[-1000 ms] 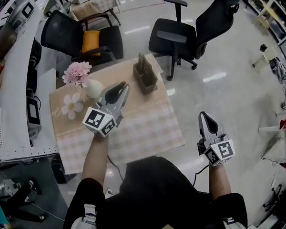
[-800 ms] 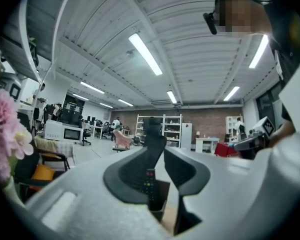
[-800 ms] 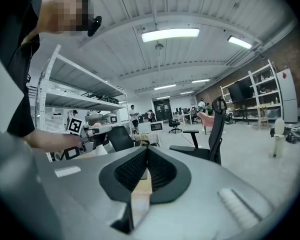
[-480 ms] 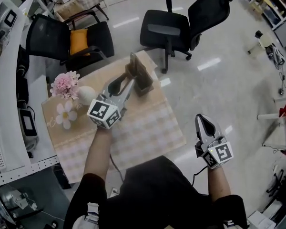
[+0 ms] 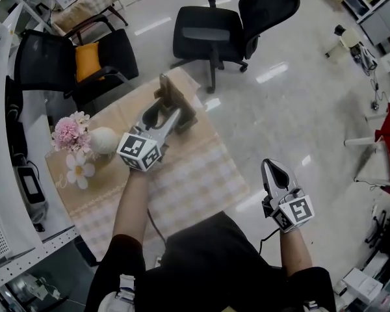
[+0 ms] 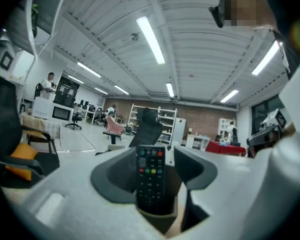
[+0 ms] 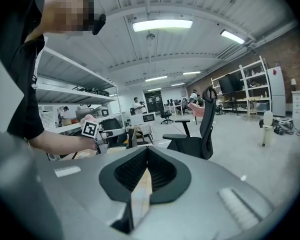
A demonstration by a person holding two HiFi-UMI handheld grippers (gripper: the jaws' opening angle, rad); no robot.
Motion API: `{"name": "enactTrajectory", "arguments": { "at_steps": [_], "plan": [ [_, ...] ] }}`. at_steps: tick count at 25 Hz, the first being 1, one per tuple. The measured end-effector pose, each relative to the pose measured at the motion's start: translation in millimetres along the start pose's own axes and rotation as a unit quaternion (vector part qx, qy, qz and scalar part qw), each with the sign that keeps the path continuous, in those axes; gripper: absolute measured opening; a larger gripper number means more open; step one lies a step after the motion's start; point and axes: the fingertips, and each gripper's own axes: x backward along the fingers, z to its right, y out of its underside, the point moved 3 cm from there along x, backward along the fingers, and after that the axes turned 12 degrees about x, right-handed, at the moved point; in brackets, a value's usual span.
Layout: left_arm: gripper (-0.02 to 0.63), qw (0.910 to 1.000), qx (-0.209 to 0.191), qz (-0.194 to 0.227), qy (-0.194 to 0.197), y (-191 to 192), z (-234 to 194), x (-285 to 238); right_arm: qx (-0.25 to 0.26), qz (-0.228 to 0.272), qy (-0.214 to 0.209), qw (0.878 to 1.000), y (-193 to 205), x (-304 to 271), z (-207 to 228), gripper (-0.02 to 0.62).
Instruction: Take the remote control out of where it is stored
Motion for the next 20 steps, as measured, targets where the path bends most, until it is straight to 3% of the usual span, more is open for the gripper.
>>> {"name": "enactTrajectory", "arguments": {
  "at_steps": [20],
  "plan": [
    [0.27, 0.9985, 0.019, 0.001, 0.051, 20.5, -13.1, -40.3, -0.015, -0.047, 0.021, 0.999, 27.5, 0.8, 3.5, 0.005]
  ]
}}
